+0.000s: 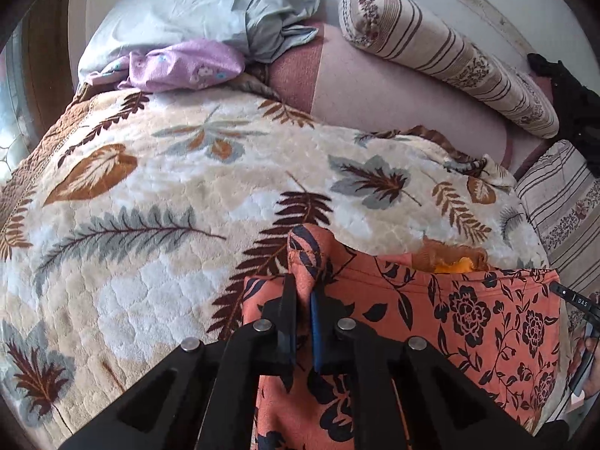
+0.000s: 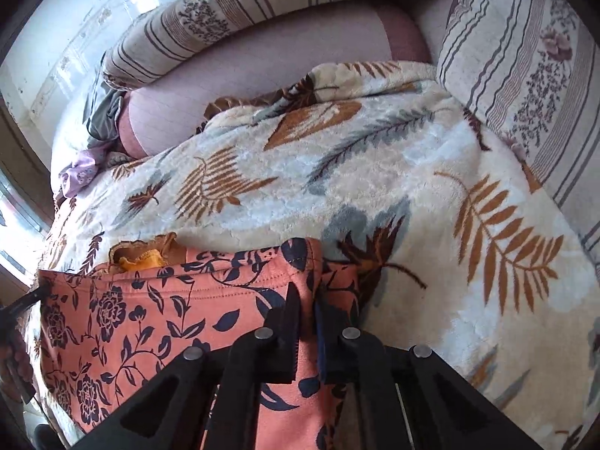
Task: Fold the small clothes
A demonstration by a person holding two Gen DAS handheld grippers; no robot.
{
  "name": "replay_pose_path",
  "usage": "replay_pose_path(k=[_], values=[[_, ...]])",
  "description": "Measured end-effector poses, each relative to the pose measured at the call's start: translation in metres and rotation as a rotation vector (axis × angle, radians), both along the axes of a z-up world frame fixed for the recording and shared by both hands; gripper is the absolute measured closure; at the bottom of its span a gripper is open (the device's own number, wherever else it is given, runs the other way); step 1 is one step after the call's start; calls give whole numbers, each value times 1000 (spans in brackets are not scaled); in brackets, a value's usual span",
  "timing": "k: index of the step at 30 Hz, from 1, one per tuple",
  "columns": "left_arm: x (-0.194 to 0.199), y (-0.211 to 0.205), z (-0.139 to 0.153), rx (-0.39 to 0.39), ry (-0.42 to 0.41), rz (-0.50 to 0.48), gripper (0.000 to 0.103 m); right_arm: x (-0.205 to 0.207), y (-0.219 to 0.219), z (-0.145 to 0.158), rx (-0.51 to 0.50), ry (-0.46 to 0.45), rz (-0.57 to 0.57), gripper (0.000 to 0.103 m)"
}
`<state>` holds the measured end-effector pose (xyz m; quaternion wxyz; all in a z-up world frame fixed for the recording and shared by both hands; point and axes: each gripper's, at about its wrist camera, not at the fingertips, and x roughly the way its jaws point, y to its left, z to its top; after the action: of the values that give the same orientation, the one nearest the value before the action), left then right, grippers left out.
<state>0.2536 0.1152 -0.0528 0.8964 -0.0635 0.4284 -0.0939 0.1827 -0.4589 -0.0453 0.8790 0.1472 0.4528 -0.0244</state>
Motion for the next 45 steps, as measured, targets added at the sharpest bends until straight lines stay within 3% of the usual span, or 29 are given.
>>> replay_pose_path(k=[3,6,7,9,11,14,16,18,19,22,25,27,28,29,30,33,35,38,42,45], values=[[20,-5,-20,26,51,13,97,5,-8,0,-18,-6,-36,96],[44,-6,-66,67,185,44,93,19,-20,-41,42,92,-80,96],[44,-5,-68,62,164,49,93,21,-24,-54,79,119,-100,92],[41,-3,-59,51,160,59,89,19,-29,-58,126,104,-129,89],[32,2,-45,59,133,89,68,13,-27,-45,116,86,-125,79],[7,13,-18,32,77,95,67,-3,-26,-19,91,58,-138,78],[-19,18,-1,0,41,81,66,-22,-22,0,164,16,-135,75],[-49,17,12,-9,8,51,58,-42,-7,11,255,10,-80,70],[-66,15,16,4,-4,41,54,-51,4,15,303,9,-41,66],[-111,8,14,18,-14,-5,50,-81,37,13,452,29,64,19],[-133,5,-15,51,30,-2,50,-105,58,-10,504,56,98,19],[-128,9,-55,112,177,43,50,-113,51,-38,481,123,9,21],[-129,15,-70,102,226,69,50,-116,43,-49,504,140,-39,24],[-137,20,-67,65,171,85,49,-121,38,-50,546,121,-65,24],[-143,22,-62,76,166,101,49,-125,35,-45,546,113,-81,22],[-158,21,-54,93,141,101,49,-133,40,-18,474,59,-50,22],[-157,22,-67,111,192,93,48,-133,41,-14,469,44,-28,21],[-157,29,-54,55,203,111,49,-124,32,-34,454,167,-81,22],[-148,37,-18,-22,97,87,49,-125,35,-15,428,84,-43,21],[-125,40,-27,-44,140,91,50,-120,36,-9,409,58,-28,21]])
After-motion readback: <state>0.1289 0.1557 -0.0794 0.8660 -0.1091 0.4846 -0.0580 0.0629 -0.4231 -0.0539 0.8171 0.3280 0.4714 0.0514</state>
